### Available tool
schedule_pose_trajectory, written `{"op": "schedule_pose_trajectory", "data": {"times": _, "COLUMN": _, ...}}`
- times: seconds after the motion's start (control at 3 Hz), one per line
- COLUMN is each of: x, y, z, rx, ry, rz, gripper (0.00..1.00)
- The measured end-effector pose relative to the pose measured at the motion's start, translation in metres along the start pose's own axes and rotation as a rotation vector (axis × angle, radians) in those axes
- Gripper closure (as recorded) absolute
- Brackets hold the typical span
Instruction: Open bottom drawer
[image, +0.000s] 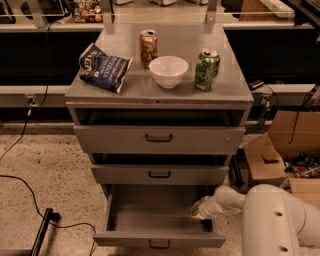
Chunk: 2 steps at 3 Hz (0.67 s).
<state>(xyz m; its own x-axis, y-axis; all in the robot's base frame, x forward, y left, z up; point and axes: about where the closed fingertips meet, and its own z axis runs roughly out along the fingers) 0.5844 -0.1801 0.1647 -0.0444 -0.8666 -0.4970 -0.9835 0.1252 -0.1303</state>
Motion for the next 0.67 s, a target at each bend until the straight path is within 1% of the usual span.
{"op": "schedule_pose_trajectory", "data": {"times": 0.33, "x": 0.016, "y": 0.005, "z": 0.024, "rx": -0.037, "ry": 0.041, "rz": 0.011, "gripper": 1.0}}
{"op": "schedule_pose_trajectory", "data": {"times": 0.67, "x": 0.007, "y": 0.033, "z": 0.03, "rx": -0.122, "ry": 0.002, "rz": 0.016, "gripper": 1.0}}
